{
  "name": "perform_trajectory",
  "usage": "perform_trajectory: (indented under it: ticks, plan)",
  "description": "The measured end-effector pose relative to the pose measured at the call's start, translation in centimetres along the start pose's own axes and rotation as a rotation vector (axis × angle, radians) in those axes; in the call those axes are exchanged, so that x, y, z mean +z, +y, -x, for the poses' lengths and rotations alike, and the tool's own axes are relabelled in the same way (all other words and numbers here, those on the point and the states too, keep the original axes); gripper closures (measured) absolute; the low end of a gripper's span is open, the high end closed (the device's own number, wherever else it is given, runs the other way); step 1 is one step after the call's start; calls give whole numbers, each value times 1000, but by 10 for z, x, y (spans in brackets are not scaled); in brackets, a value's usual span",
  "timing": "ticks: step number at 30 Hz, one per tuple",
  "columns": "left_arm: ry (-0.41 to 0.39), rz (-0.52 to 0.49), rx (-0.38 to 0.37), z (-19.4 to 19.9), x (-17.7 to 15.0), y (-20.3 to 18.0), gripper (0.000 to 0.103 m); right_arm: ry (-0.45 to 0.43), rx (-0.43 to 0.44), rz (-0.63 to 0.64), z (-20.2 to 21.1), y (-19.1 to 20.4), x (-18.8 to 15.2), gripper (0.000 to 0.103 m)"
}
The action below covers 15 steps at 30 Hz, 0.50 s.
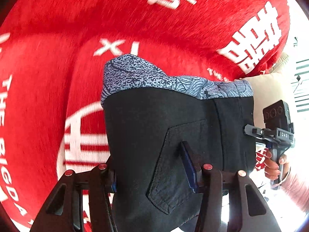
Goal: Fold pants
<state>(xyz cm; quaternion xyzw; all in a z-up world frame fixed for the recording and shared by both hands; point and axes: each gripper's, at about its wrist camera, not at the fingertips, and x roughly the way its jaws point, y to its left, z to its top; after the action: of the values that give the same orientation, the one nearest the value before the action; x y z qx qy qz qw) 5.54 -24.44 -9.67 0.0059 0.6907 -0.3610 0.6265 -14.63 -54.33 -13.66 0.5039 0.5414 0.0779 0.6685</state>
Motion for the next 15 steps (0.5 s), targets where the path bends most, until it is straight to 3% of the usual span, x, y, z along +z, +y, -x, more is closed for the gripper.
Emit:
perform_trajectory:
  ticks: [2,4,7,15]
  plan:
    - [22,7,23,-16,-10,6,49,15,-57,-5,-12,-13,-7,65]
    - [19,34,72,-29,-20,13,35,16,-150,37,-21,-20,-13,61]
    - [-13,81,131,-25,-24,15,22,1,-211,59,-21,-17,-13,52]
    - [-78,128,415,4,-37,-13,21,34,-405,110,-7,11,-18,47]
